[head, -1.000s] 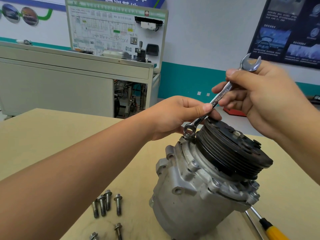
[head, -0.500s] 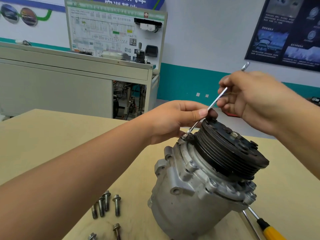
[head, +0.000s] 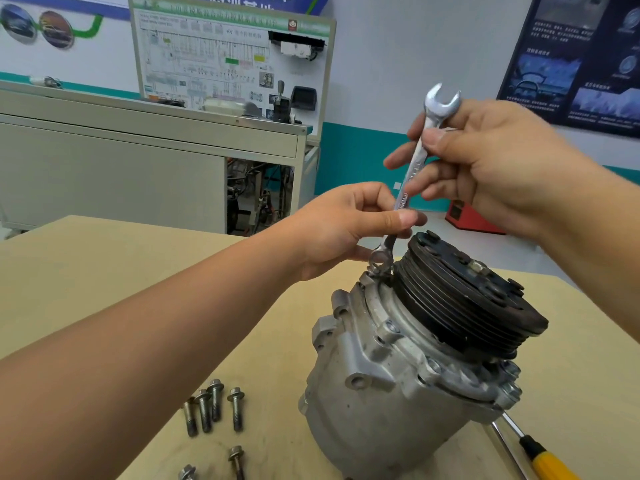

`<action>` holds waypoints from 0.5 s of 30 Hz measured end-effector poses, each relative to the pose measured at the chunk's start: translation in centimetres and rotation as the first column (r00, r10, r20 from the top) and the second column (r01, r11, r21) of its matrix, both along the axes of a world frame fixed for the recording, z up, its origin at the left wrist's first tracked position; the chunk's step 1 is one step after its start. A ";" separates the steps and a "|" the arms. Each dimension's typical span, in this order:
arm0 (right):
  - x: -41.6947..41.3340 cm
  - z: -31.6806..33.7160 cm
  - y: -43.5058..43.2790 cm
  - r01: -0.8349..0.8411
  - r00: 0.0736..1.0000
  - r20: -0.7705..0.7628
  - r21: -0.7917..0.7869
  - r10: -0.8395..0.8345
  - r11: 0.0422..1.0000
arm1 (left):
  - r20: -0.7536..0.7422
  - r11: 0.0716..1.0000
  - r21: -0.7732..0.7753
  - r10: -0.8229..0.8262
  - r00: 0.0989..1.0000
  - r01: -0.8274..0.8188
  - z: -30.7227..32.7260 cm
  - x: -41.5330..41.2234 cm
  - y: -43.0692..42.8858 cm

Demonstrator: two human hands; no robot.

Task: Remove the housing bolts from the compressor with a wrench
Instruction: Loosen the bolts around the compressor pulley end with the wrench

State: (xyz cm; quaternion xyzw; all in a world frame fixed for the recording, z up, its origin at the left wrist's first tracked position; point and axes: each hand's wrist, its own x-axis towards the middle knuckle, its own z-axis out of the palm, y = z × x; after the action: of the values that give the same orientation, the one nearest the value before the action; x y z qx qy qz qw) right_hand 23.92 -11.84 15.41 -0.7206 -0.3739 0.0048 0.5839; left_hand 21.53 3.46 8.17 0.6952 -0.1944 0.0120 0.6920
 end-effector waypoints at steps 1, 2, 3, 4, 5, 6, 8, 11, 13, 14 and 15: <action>-0.1 0.0 0.2 -0.021 1.000 0.001 -0.011 0.021 1.000 | 0.006 1.000 0.021 0.016 1.000 -0.016 -0.1 0.1 0.2; -0.2 -0.1 0.4 -0.050 0.999 -0.007 -0.021 0.050 0.999 | 0.007 0.998 0.048 0.038 0.999 -0.038 -0.2 0.0 0.3; -0.3 -0.4 0.6 -0.078 0.997 -0.026 -0.030 0.077 0.996 | 0.003 0.995 0.083 0.058 0.998 -0.058 -0.3 0.0 0.5; -0.4 -0.8 0.7 -0.095 0.995 -0.044 -0.039 0.093 0.995 | -0.007 0.992 0.104 0.072 0.997 -0.070 -0.6 -0.1 0.5; -0.6 -1.0 0.7 -0.096 0.994 -0.052 -0.041 0.094 0.995 | -0.015 0.993 0.103 0.064 0.998 -0.062 -0.9 -0.2 0.5; -0.6 -1.2 0.7 -0.085 0.995 -0.049 -0.028 0.083 0.996 | -0.025 0.996 0.080 0.042 0.999 -0.040 -1.0 -0.3 0.5; -0.7 -0.8 0.5 -0.055 0.998 -0.023 0.028 0.056 0.998 | -0.013 0.999 0.033 -0.001 1.000 0.001 -0.7 -0.5 0.4; -0.9 0.2 0.2 -0.029 0.999 0.024 0.080 0.027 0.996 | 0.047 0.998 0.057 -0.004 0.999 0.002 0.2 -0.7 0.4; -1.0 0.4 0.2 -0.017 0.999 0.048 0.055 0.014 0.998 | 0.061 0.997 0.079 0.001 0.998 -0.006 0.5 -0.6 0.4; -1.0 0.4 0.2 -0.011 0.998 0.054 0.039 0.009 0.999 | 0.064 0.996 0.086 0.002 0.998 -0.008 0.5 -0.6 0.4; -1.1 0.2 0.2 -0.007 0.999 0.054 0.029 0.005 1.000 | 0.063 0.996 0.090 0.005 0.998 -0.010 0.4 -0.6 0.4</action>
State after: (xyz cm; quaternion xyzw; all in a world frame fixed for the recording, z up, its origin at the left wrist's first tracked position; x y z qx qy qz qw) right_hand 22.83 -11.66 15.64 -0.7106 -0.3918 -0.0184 0.5841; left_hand 20.93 3.82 8.58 0.7258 -0.2137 0.0277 0.6533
